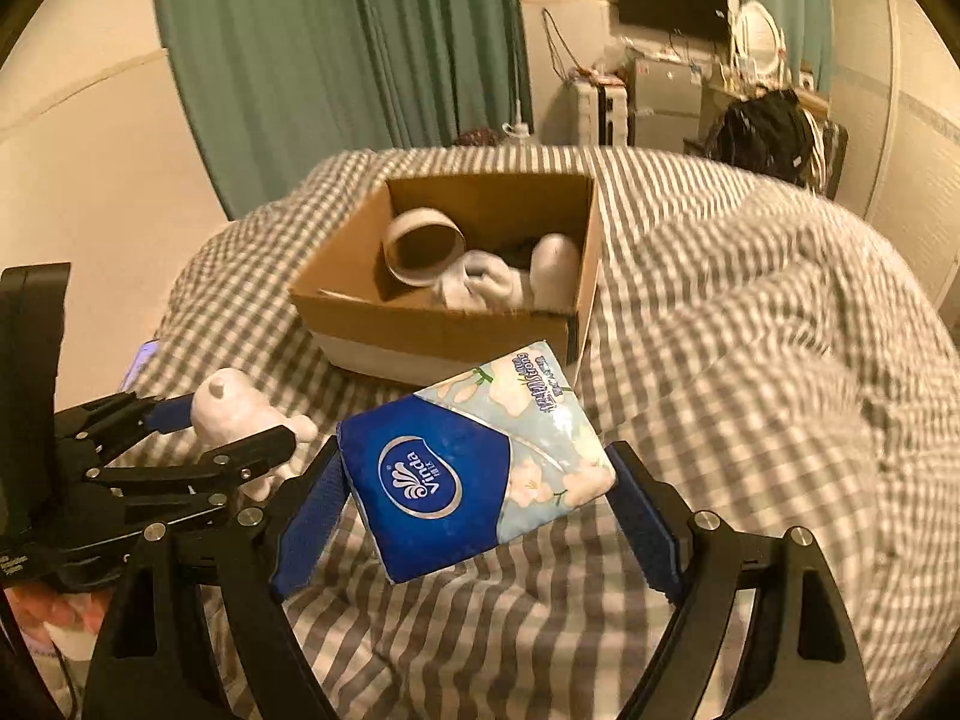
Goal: Organize objects
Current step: 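Lift the plush toy and tissue pack and carry them over the box, then lower the plush toy and tissue pack into the box and release both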
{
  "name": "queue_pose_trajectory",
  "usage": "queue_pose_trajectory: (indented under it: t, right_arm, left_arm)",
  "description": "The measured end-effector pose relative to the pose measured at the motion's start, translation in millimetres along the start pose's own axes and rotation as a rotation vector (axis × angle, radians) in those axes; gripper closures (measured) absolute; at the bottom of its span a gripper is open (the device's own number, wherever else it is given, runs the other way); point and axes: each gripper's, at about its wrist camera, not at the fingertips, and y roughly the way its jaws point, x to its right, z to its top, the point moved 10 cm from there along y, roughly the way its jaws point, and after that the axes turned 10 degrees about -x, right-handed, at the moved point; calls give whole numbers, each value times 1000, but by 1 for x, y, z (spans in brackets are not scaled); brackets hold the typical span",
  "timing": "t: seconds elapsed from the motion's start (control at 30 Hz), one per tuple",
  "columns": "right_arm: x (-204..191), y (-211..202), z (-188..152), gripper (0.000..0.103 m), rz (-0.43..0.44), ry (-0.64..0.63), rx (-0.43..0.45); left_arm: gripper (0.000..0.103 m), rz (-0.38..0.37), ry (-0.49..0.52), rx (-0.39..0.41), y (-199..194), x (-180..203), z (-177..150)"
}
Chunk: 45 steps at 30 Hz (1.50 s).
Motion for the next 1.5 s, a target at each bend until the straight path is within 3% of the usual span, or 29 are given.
queue_pose_trajectory:
  t: [0.23,0.5,0.7,0.93,1.17,1.37,1.5]
  right_arm:
    - [-14,-40,11,19,14,-44,54]
    - [-23,-65,43,19,16,-98,106]
    - [-24,-70,85,19,14,-130,143]
    - [-9,-59,143,19,-4,-107,162]
    - [-5,-38,198,20,-40,-112,163]
    - [5,15,224,20,-23,-55,98]
    - [18,53,224,20,-19,-15,37]
  left_arm:
    - [39,-47,17,53,-39,7,21]
    - [39,-3,44,108,-61,-1,60]
    - [39,11,39,144,-61,-8,100]
    - [39,-41,-25,143,-40,-19,148]
    - [39,-34,-52,130,-7,-29,180]
    - [39,-37,-27,67,33,-20,181]
    - [39,-50,-29,29,57,-18,175]
